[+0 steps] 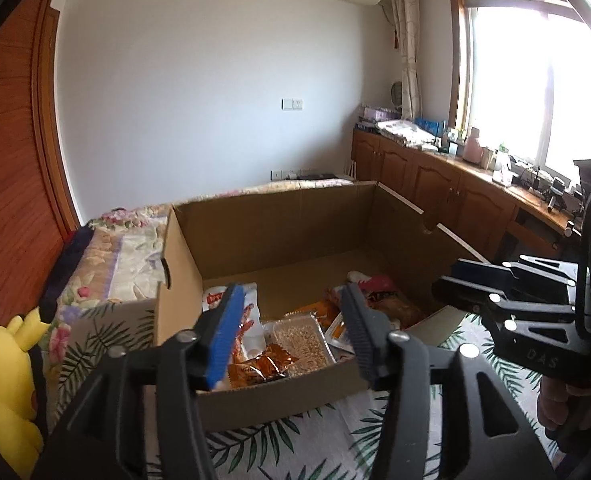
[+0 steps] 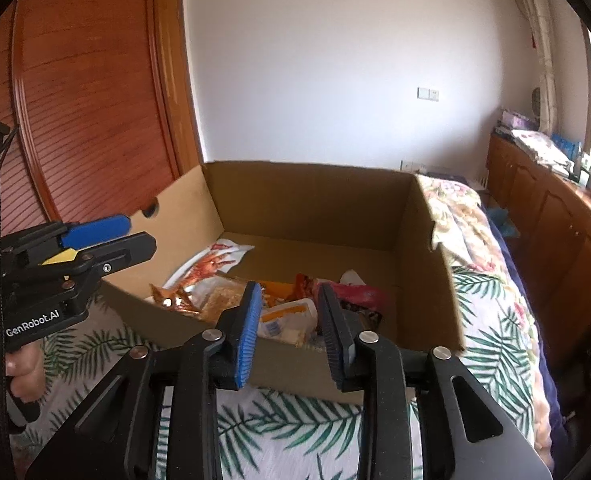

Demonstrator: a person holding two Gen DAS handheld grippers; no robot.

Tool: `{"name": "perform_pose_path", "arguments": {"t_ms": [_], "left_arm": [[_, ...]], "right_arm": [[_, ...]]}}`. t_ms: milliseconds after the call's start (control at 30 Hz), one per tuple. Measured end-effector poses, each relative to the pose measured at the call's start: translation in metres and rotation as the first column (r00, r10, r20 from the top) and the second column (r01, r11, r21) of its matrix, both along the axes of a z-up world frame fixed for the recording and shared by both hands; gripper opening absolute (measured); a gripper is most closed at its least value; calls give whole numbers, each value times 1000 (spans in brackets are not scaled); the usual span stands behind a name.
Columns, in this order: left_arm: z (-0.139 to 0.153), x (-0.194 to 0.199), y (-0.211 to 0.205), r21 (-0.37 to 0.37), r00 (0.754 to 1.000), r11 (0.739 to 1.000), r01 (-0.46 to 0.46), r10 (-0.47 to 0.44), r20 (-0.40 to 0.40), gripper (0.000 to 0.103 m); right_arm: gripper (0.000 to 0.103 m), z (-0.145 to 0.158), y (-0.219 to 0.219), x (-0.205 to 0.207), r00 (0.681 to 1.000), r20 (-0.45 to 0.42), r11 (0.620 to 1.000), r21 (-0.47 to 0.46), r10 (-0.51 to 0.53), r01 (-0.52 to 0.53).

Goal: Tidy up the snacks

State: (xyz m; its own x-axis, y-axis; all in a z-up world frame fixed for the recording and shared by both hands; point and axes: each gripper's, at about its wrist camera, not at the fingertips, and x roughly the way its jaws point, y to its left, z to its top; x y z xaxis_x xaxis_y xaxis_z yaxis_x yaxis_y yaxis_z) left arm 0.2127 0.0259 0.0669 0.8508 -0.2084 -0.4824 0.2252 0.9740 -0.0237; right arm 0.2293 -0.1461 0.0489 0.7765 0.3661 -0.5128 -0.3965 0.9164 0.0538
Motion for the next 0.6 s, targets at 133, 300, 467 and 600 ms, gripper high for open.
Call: {"name": "perform_pose_path", "arguments": {"t_ms": [133,300,467,600], "left_arm": [[13,-16,-3,6,1000,1000,-8,8,25,56],[27,-42,-3,9,996,1000,-28,27,90,75],[37,-63,-6,36,991,998,-54,49,127,79],[44,-79,-3,16,990,999,-47,44,131,91]], "right_arm": [[57,10,-3,-21,999,38,999,-13,-29,29],[73,20,-9,-41,996,71,998,1,-58,58],[88,28,-13,-59,993,95,998,19,-69,67],[93,35,-16,-75,992,110,998,27,-66,63]]}}
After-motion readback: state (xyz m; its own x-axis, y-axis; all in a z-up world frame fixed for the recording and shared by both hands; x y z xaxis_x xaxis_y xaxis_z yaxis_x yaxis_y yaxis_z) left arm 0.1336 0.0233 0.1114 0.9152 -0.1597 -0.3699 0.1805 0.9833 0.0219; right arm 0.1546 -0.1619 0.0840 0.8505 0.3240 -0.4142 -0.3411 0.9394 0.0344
